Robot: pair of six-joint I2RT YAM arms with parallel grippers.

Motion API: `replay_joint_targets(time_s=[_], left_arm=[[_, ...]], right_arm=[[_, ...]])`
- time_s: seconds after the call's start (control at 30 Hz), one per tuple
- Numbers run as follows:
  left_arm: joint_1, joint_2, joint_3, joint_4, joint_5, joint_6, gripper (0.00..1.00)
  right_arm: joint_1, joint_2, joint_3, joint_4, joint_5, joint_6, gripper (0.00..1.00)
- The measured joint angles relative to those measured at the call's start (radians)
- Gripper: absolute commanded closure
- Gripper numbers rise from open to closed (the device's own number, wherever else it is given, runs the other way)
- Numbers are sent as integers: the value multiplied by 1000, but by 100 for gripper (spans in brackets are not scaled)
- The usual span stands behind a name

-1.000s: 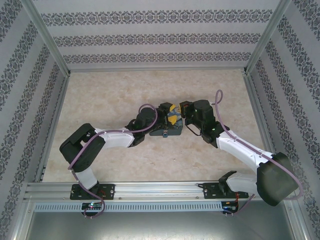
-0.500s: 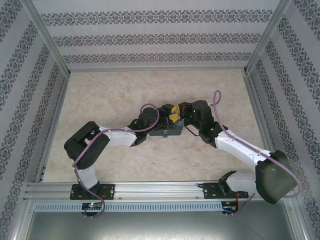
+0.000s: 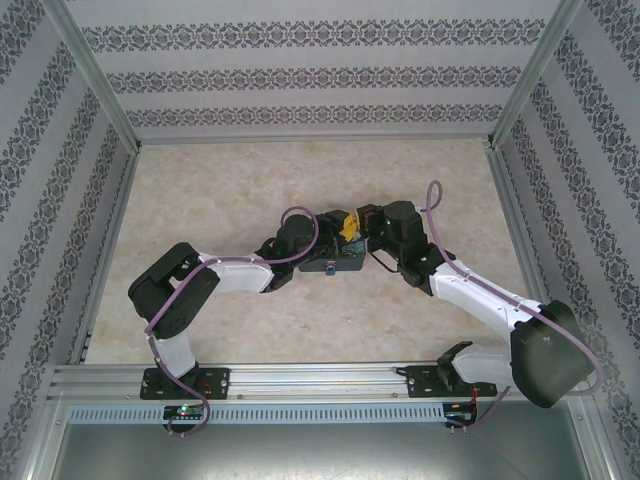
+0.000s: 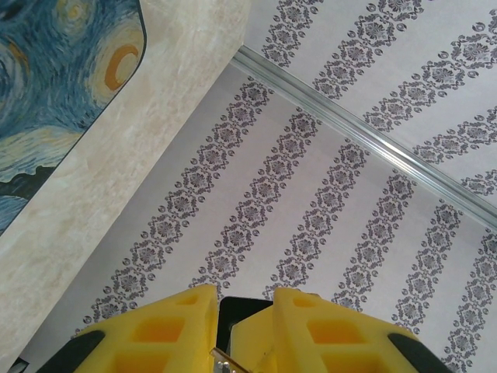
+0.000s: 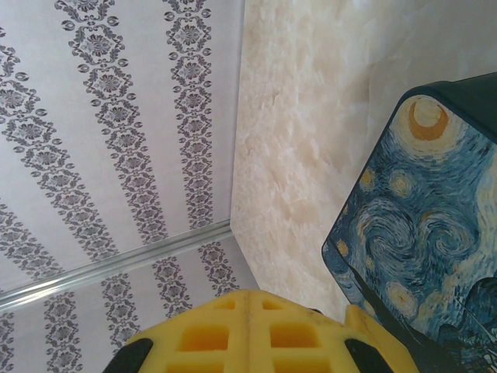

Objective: Unlock the padlock with the key

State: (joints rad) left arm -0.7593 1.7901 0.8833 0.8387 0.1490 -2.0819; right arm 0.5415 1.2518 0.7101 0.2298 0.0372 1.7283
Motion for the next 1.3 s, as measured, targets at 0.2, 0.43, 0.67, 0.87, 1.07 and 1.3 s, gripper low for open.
replay_joint_targets(time_s=[0.2, 0.43, 0.67, 0.87, 1.07, 1.3], left_arm=[[0, 0, 0, -1, 0, 0, 88], [0, 0, 5, -8, -4, 6, 100], [58, 11, 24, -6, 98, 203, 100], [163, 74, 179, -59, 330, 490, 100], [191, 40, 349, -336, 439, 914, 100], [191, -51, 383, -512, 449, 1201, 100]], right_arm=[[0, 0, -11, 4, 1, 2, 100], [-1, -13, -30, 0, 8, 5, 75], [-120, -198, -150, -78, -32, -106, 8], [-277, -266, -143, -212, -175, -374, 2], [-332, -212, -115, -200, -410, -556, 15], [-327, -183, -2, -145, -560, -705, 25]])
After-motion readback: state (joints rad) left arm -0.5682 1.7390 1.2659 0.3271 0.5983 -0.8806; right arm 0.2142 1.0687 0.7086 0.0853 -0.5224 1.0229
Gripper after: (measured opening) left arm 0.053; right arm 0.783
